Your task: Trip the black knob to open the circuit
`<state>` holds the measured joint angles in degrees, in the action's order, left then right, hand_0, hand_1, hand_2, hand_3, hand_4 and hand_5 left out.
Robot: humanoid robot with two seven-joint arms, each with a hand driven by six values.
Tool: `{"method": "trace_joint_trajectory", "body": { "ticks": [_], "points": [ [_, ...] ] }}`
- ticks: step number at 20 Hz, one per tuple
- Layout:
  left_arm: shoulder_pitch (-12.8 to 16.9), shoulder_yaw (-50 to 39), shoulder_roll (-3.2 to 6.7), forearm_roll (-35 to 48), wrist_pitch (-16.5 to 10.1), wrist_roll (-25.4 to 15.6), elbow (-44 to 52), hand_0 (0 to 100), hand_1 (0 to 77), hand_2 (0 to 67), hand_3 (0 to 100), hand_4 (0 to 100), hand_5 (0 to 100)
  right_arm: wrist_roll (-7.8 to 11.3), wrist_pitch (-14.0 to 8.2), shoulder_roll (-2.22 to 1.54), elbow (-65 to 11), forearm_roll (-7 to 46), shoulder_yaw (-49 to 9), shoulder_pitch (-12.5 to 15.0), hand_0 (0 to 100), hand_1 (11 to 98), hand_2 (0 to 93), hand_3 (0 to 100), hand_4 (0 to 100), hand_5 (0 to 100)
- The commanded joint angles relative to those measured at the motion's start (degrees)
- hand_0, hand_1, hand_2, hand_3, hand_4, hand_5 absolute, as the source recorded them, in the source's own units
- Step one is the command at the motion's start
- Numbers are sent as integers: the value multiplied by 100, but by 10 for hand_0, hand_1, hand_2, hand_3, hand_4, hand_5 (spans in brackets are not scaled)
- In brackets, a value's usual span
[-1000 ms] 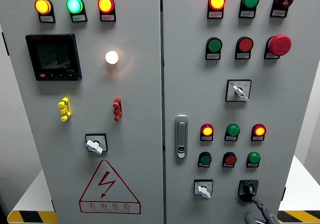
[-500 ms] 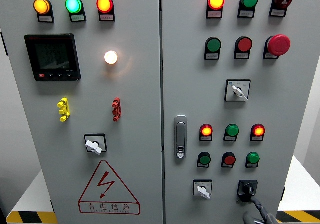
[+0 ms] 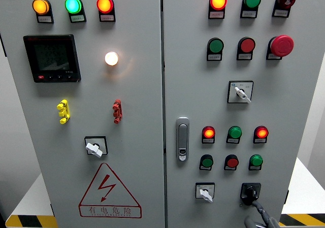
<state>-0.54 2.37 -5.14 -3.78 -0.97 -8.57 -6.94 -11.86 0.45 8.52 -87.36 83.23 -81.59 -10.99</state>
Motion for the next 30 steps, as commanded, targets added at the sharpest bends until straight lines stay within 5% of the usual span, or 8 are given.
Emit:
{"method": "trace_joint_trajectory", "body": {
  "ticks": [1, 30],
  "points": [
    [2, 0, -5, 0, 0, -4, 0, 0, 32, 129, 214, 67, 16, -1, -1, 0, 0, 0, 12, 0, 925, 493, 37, 970, 1000, 1000],
    [2, 0, -5, 0, 0, -4, 0, 0, 33, 129, 214, 67, 16, -89, 8, 0, -62, 0, 73, 18, 914, 454, 41, 992, 1000, 1000]
  ]
}}
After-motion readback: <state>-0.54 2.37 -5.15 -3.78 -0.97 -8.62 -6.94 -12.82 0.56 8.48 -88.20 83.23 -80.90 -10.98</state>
